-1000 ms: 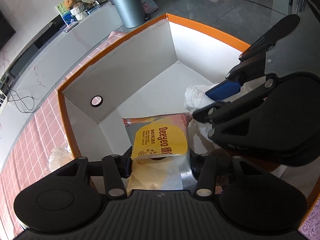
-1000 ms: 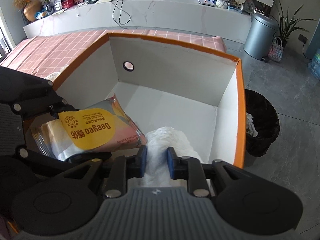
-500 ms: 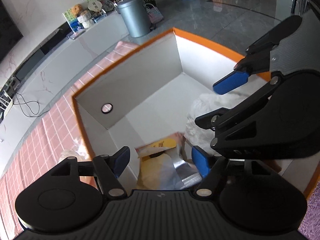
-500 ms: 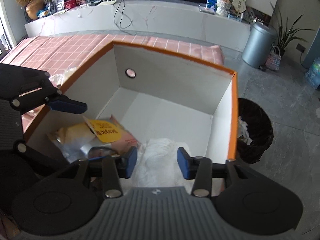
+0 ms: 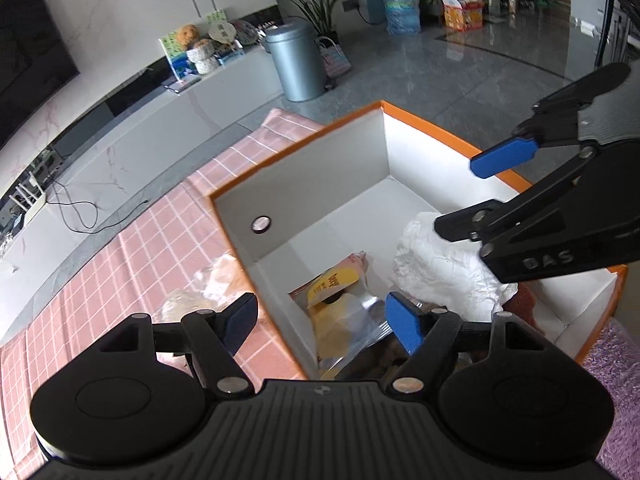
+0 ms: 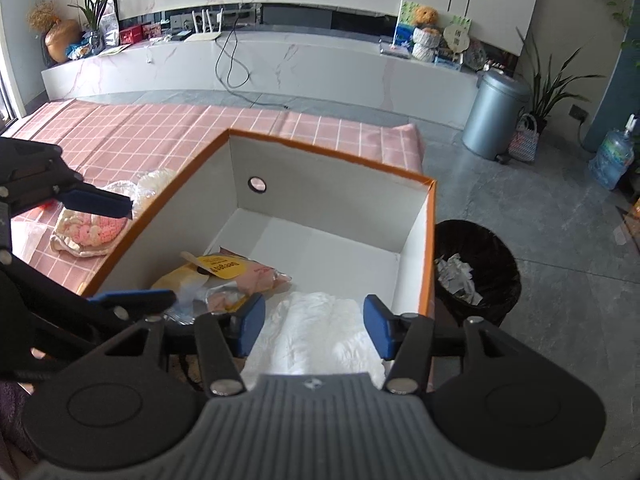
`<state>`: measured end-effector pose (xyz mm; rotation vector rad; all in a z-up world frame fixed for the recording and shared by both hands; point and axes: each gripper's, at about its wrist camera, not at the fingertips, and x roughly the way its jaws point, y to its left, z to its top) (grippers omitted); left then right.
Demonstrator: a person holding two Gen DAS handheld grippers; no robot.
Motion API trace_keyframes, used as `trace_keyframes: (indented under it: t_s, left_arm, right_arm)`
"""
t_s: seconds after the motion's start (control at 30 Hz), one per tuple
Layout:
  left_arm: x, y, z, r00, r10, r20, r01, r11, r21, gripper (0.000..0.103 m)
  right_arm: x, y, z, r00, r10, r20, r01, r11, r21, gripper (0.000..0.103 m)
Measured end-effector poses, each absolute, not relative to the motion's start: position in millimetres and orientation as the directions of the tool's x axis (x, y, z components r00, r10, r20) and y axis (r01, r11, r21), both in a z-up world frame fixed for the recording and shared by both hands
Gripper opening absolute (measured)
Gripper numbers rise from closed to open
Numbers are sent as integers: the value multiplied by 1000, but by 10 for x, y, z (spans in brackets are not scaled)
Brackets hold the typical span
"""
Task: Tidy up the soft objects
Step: 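Lower both bags into the box and open both grippers, then move both grippers back toward the mesh cloth and yellow cloth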
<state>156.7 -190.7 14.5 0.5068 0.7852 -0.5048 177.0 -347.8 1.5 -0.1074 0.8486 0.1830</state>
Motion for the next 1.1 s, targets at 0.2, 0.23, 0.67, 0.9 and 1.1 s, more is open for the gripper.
trace_keyframes:
  t_s: [0.2,0.23,0.67,0.9,1.1]
  left_arm:
    - [1367,-1620,282,652,-286,-702,560,806,192,86]
    - [1327,-1566,298,661,-296,-689,553,813,182,86]
    - [914,-684,440,778,-327,-537,386,923,-3,86]
    - [725,-229,270,816,-277,-508,268,959,-93,86]
    - [568,45,83,821,-234,-520,206,972,-113,85]
  right_arm:
    - [1526,-3400,184,697,113,-708,-182,983,-22,57]
    - [1477,-3371,210,707,115,-697,-179,984,-19,57]
    - [874,-2726,363,829,145,-540,-168,986,7,58]
    - [639,-2349,320,864,162,-477,-153,987,58,60]
    - [492,-1952,161,897,124,-425,-146,989,-20,60]
